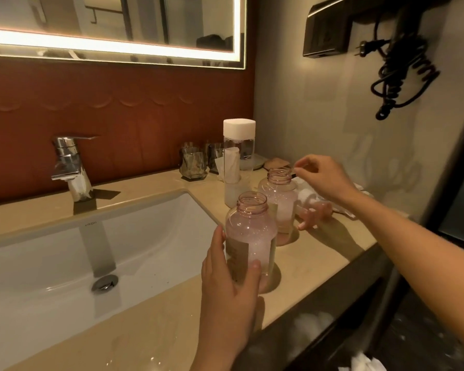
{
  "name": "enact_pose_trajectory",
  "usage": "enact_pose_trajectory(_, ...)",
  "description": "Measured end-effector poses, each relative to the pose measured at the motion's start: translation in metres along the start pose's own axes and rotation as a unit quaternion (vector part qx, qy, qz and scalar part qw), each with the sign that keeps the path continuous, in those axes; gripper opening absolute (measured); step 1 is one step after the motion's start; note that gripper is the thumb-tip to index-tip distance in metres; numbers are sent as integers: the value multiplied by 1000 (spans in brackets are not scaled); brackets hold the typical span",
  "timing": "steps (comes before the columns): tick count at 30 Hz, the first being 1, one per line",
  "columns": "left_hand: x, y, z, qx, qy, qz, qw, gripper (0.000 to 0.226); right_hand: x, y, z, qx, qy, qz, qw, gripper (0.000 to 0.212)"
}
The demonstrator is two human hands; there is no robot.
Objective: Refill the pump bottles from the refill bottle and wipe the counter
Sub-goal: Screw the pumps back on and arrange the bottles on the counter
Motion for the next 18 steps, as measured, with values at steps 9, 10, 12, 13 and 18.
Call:
enact_pose_trajectory(9,-6,-4,3,-18,-14,-6,1000,94,28,70,36,4,173,18,985,35)
enact_pose_trajectory(10,-6,-3,3,-22,-17,-5,1000,94,27,71,41,5,186,23,982,34)
enact_pose_trajectory(12,-6,-3,3,-23,-19,1,1000,94,28,71,50,-8,199,37,979,36)
enact_pose_trajectory(13,-5,-3,3,-24,-22,5,999,93,28,70,53,-14,197,48,979,37)
enact_pose_trajectory(18,-6,-4,3,-30,-25,13,999,90,23,73,46,38,155,45,986,34)
Point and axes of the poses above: each hand's wrist, its own y-axis away from the middle knuckle, its own z-axis out of the palm, x = y × z, the point moved 7 cm from there along -y, towards the middle knuckle, and after that the axes turned 11 degrees about y, right-handed, at the moved point
